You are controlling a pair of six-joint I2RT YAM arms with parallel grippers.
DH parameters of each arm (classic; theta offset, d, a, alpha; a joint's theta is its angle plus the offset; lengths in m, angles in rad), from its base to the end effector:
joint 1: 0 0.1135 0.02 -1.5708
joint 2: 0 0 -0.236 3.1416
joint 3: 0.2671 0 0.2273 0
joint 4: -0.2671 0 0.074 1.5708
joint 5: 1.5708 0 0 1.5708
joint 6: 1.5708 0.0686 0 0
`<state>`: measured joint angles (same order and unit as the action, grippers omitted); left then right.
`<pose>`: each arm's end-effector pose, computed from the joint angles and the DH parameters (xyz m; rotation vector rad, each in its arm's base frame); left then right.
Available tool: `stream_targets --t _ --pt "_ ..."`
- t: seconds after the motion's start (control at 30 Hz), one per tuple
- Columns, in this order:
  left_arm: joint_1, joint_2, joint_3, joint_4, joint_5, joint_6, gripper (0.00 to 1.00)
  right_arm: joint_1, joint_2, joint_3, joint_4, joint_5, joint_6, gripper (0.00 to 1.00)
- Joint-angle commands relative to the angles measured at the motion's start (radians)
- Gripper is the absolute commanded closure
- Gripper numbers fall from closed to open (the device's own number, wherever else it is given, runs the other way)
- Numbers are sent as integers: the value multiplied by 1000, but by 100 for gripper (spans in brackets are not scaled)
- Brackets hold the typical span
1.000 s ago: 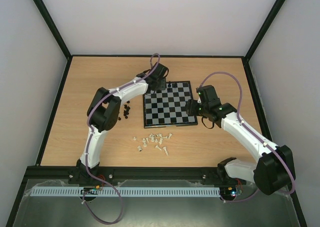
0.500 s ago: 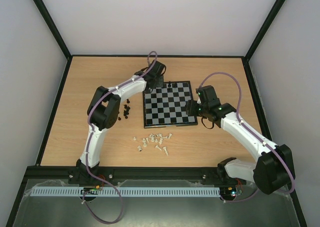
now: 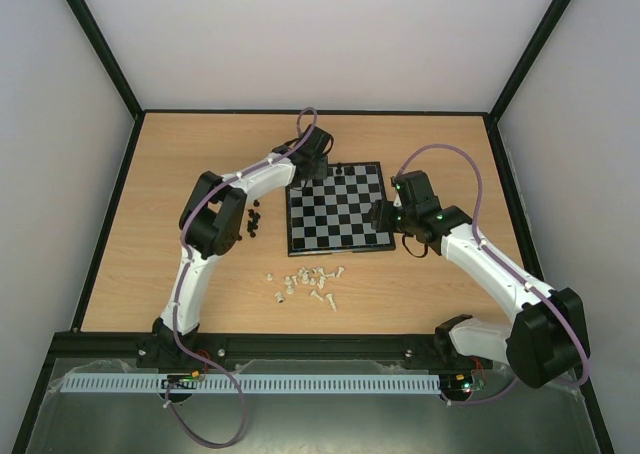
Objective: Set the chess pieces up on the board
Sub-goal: Place the chess piece on the chessboard.
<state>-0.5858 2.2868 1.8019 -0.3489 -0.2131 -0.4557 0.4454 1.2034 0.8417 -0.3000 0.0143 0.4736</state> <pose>0.4177 -0.2597 0.1380 0.0569 2.3925 -0.2375 0.2477 0.1172 0.2247 0.0401 2.2763 0.4788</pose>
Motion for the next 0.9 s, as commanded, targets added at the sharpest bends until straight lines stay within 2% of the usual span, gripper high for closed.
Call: stream_targets --t 0.0,0.6,0.77,0.87 --pt "3 22 32 0 12 3 87 4 5 -14 4 -9 -12 37" --pt "-8 52 67 -7 22 4 86 4 5 -18 9 -15 -13 37" --pt "-6 50 65 -16 5 4 78 4 4 -19 11 -20 -13 37" --pt "-7 42 62 -16 3 2 68 4 4 -21 12 -21 -13 36"
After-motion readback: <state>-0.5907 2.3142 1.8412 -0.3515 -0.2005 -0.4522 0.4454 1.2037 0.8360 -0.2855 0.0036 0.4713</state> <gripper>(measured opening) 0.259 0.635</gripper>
